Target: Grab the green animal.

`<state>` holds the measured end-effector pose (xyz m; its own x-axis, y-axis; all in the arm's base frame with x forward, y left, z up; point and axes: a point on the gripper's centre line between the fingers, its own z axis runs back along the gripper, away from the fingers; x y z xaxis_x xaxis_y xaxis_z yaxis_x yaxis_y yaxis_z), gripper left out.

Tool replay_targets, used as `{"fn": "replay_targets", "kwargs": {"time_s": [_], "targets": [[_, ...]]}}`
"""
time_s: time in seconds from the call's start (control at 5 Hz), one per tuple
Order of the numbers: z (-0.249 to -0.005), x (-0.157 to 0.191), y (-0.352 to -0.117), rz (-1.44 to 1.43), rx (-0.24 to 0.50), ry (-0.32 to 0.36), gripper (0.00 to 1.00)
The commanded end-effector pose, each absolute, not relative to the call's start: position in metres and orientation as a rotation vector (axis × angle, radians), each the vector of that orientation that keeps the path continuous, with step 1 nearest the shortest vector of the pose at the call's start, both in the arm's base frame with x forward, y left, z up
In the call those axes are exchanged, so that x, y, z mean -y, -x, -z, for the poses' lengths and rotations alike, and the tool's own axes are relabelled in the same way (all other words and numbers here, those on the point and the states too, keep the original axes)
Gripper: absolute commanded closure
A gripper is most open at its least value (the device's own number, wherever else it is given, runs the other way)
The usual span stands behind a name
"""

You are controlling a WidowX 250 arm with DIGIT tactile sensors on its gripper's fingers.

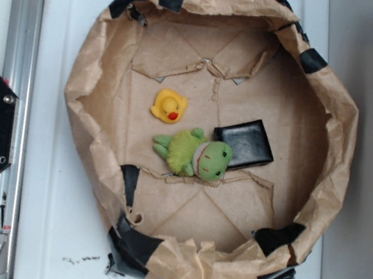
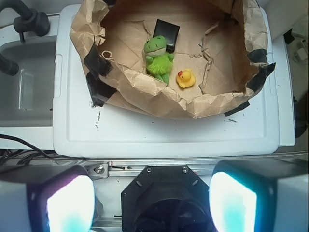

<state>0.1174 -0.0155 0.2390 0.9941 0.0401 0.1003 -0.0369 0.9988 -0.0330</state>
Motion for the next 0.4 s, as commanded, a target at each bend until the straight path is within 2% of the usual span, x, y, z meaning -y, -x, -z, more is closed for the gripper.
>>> {"fn": "replay_targets", "kwargs": {"time_s": [0.0, 0.2], "targets": [[-0.239, 0.016, -0.117, -0.039, 0.101, 0.031, 0.00], [-0.189, -0.001, -0.167, -0.145, 0.051, 0.100, 0.00]]}}
